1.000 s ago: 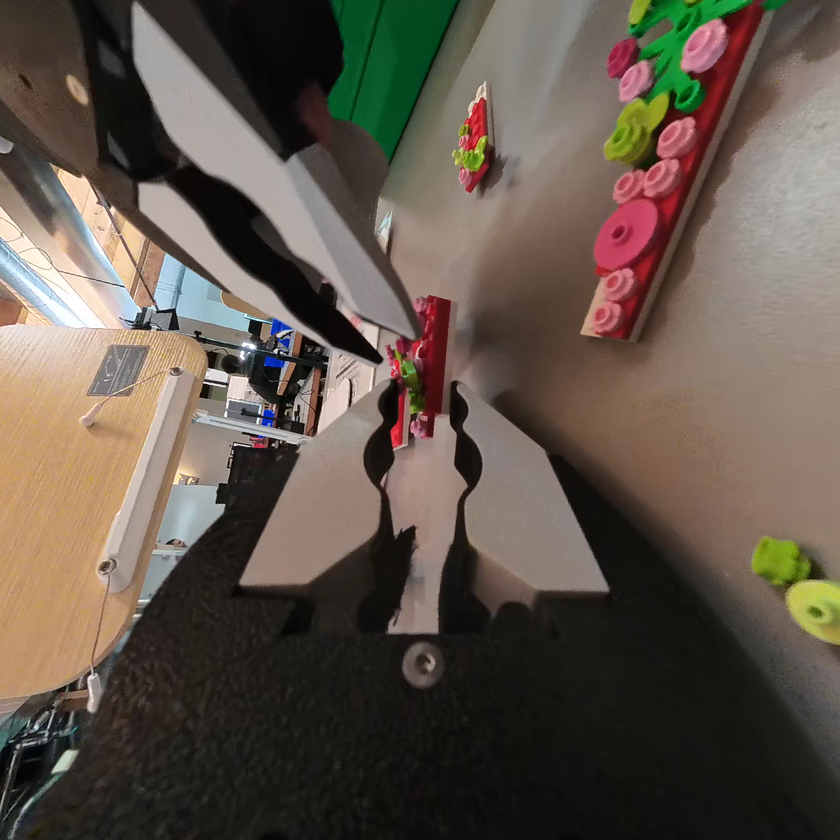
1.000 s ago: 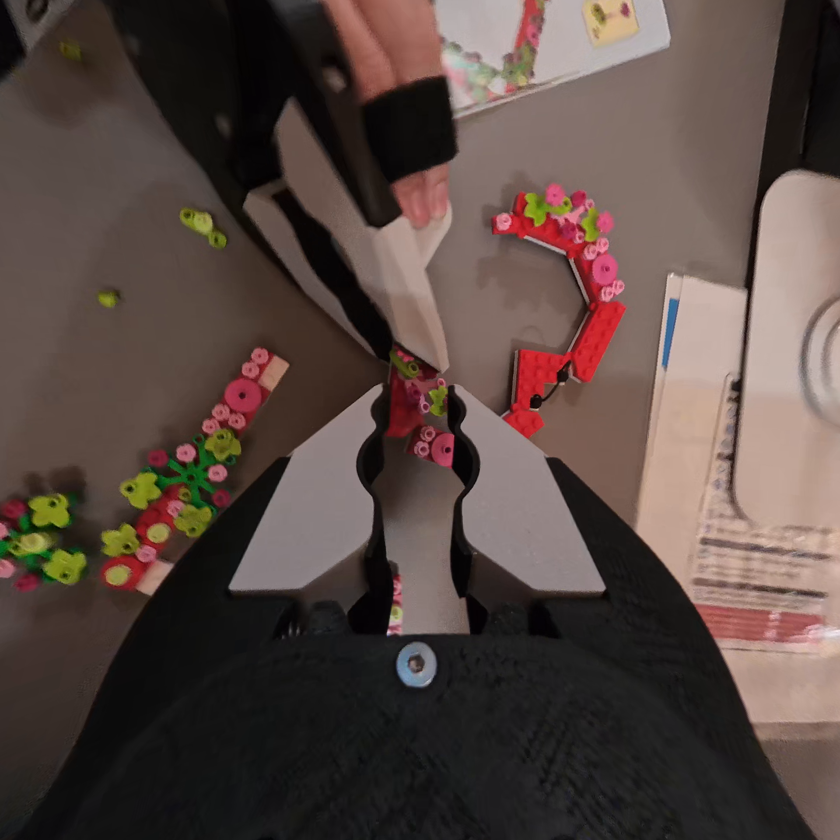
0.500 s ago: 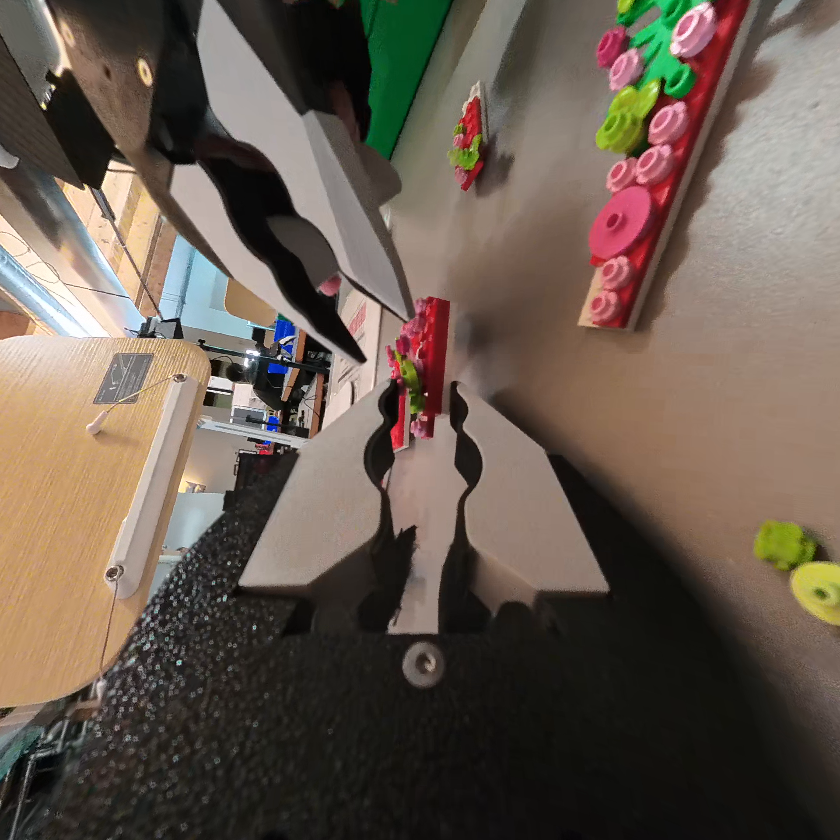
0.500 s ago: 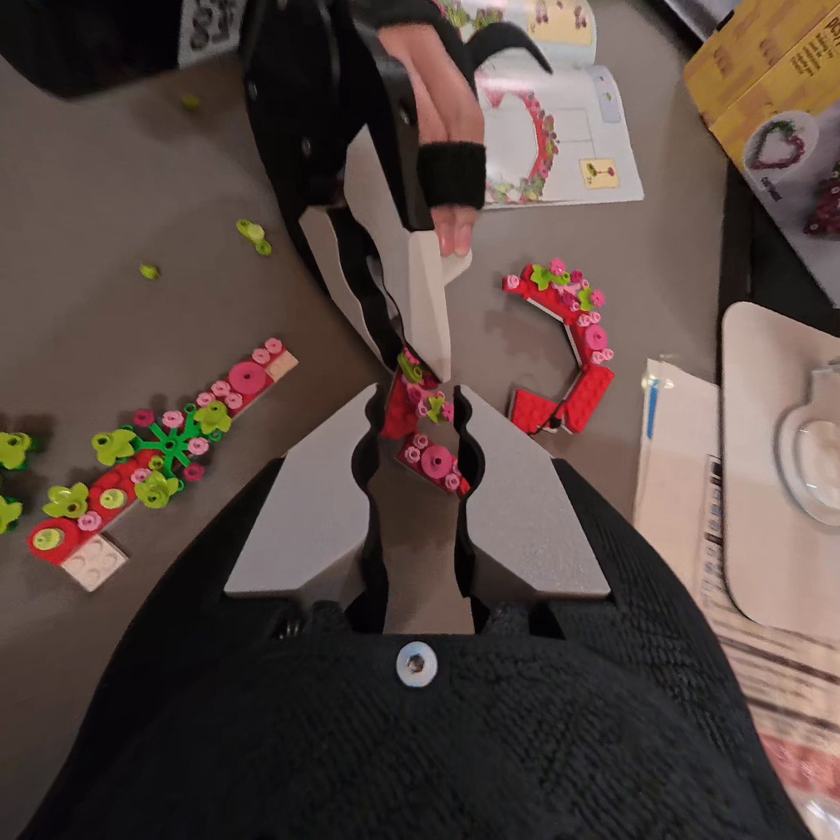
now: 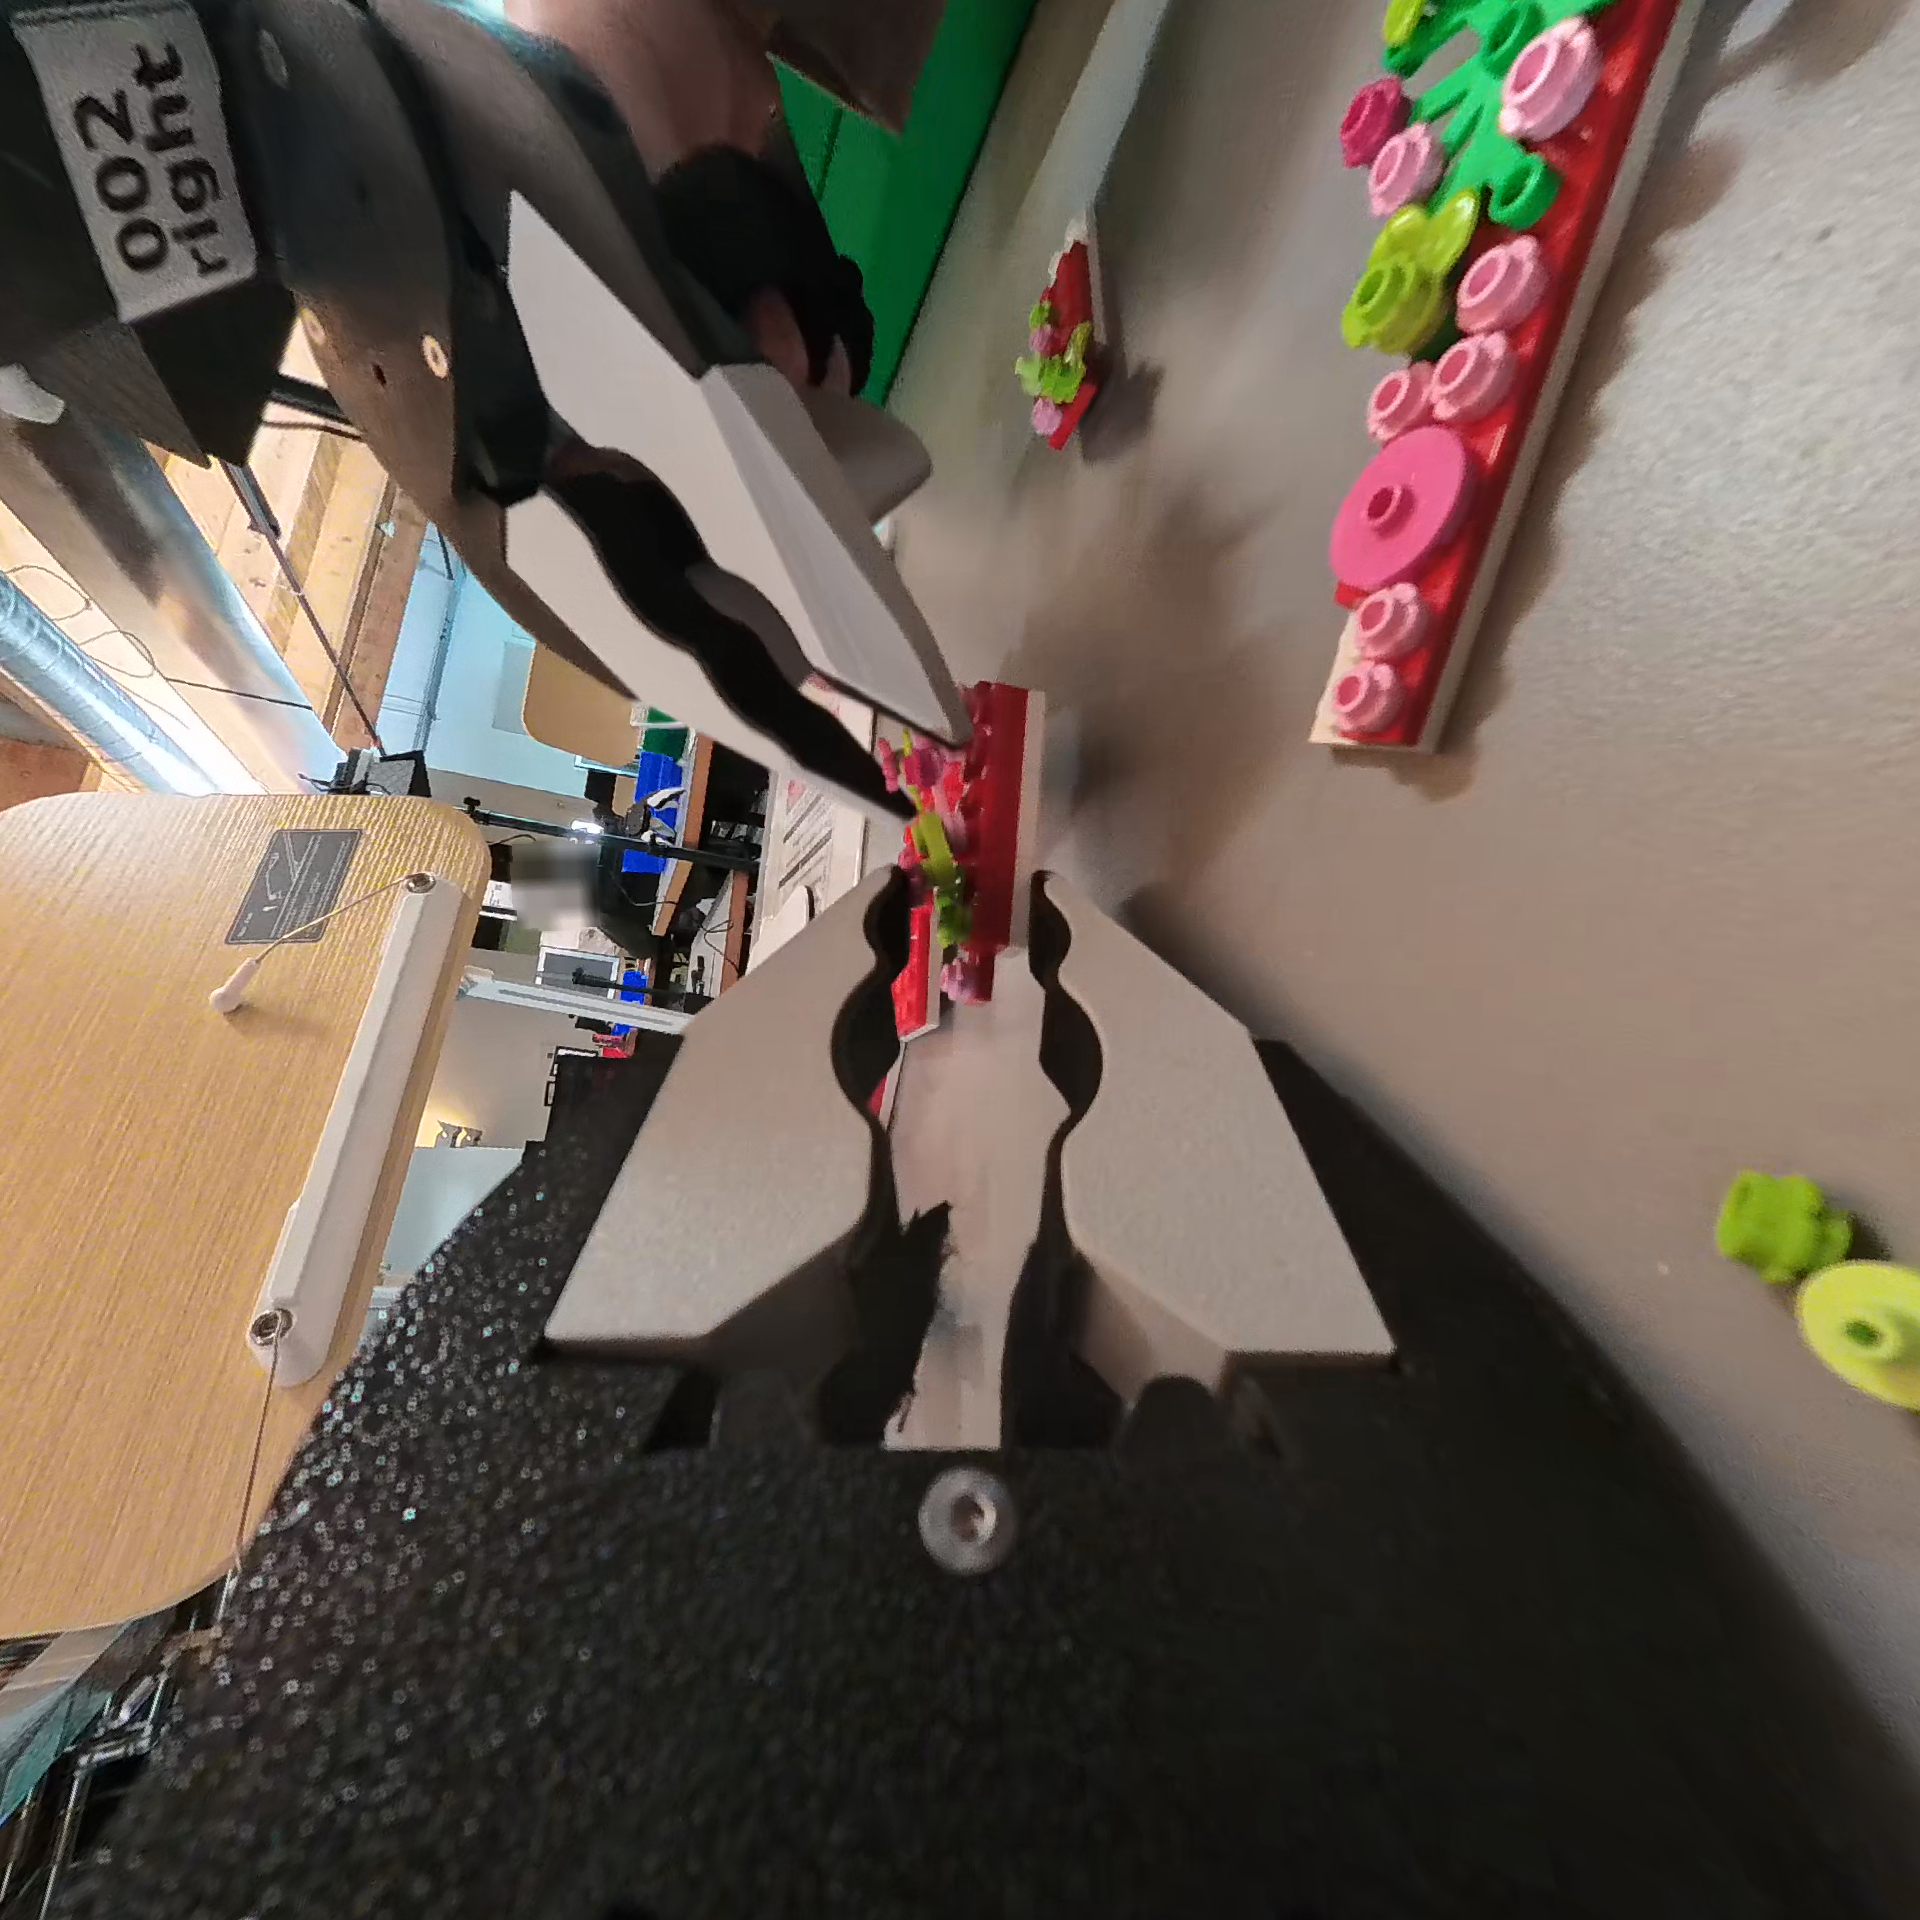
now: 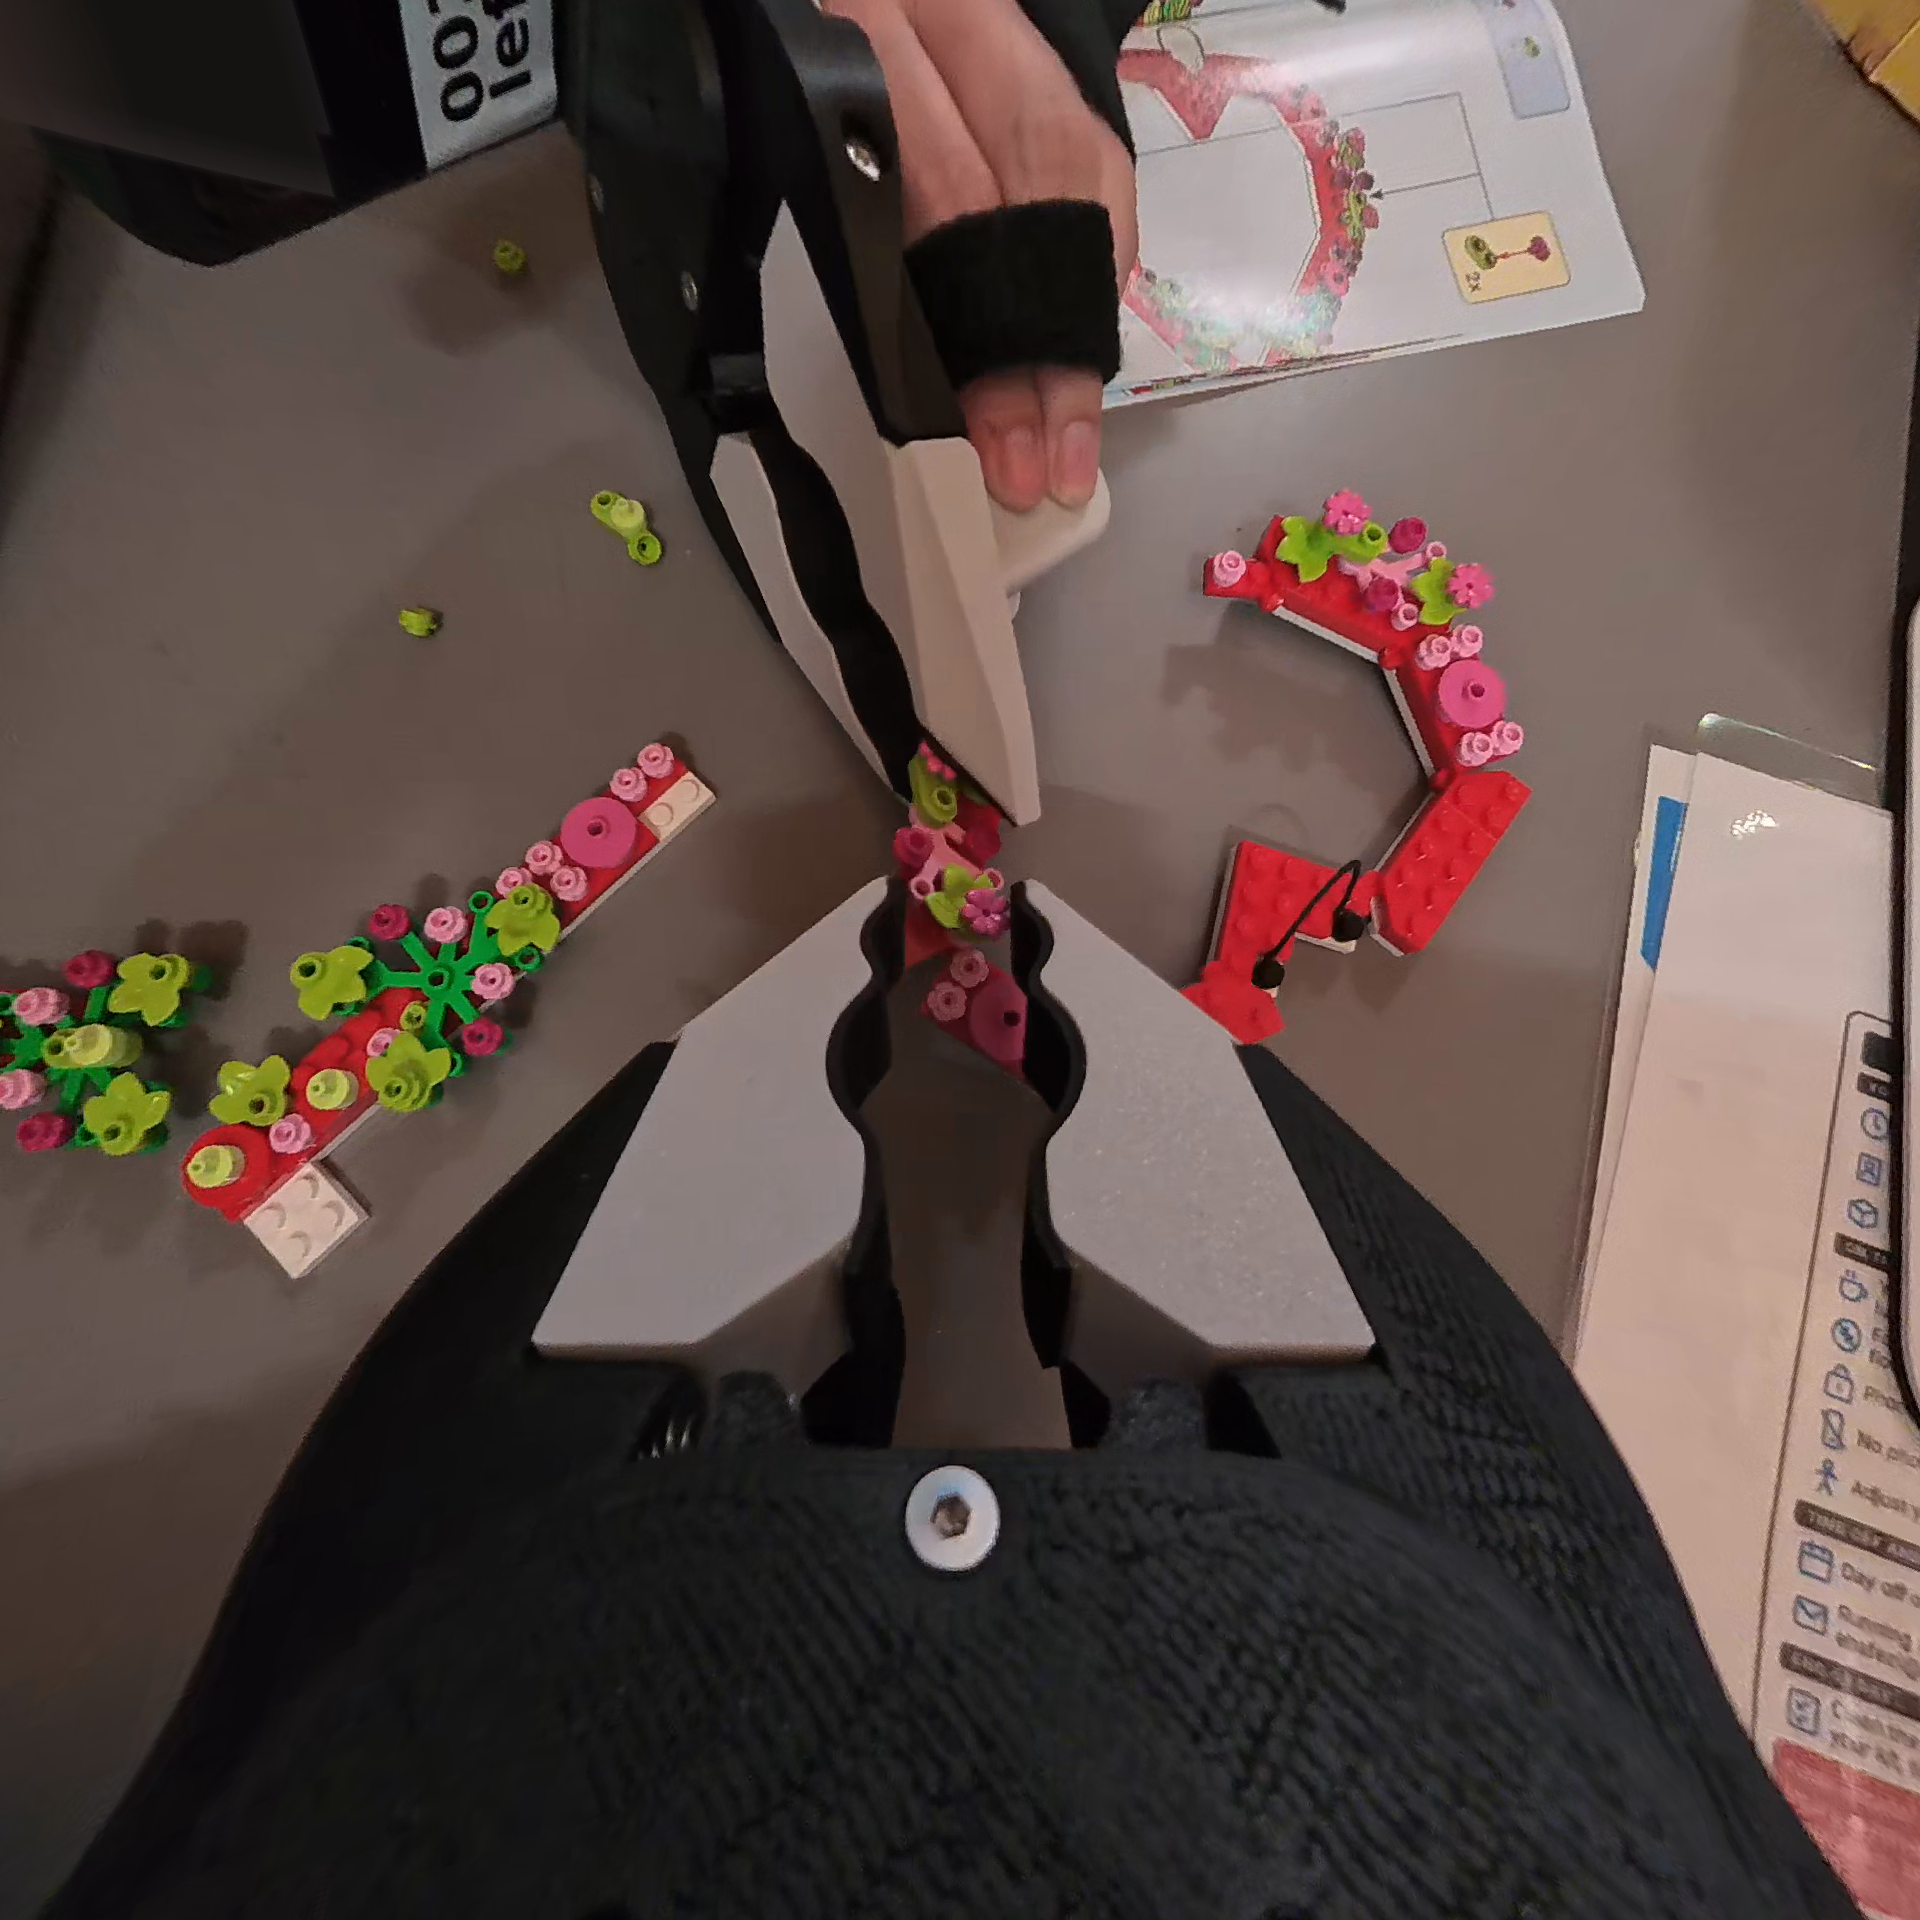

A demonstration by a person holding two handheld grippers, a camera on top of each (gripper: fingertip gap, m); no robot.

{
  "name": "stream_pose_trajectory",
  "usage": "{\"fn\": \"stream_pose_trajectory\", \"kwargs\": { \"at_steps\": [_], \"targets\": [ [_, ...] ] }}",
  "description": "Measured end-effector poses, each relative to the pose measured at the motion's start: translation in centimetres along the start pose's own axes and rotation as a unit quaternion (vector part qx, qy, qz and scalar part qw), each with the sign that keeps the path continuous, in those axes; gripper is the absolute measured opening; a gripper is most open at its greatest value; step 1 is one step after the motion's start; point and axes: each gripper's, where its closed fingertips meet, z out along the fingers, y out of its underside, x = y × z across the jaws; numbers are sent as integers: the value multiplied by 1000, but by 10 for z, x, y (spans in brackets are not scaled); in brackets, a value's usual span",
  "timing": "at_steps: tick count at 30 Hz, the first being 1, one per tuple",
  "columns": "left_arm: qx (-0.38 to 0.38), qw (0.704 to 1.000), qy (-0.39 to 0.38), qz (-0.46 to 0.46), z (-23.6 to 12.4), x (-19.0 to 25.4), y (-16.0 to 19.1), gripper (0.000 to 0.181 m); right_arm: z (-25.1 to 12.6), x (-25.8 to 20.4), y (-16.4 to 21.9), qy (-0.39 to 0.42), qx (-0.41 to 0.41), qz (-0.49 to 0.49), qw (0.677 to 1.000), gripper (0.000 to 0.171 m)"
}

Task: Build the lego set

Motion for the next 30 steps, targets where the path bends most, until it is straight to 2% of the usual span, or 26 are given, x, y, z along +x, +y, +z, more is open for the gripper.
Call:
{"fn": "stream_pose_trajectory", "kwargs": {
  "at_steps": [6, 16, 23, 30],
  "targets": [
    [-3, 1000, -4, -6, 0, -2, 2, 21, -1, 0, 0, 11, -4, 8, 1000, 17],
    [-14, 999, -21, -36, 1, -9, 6, 30, -4, 11, 0, 109, 16, 82, 991, 17],
    [-16, 998, -22, -58, 1, -12, 7, 33, -4, 9, -4, 159, 1, 87, 983, 17],
    [-20, 998, -27, -53, 1, -13, 8, 33, -3, 10, -6, 171, -9, 83, 982, 17]
  ]
}}
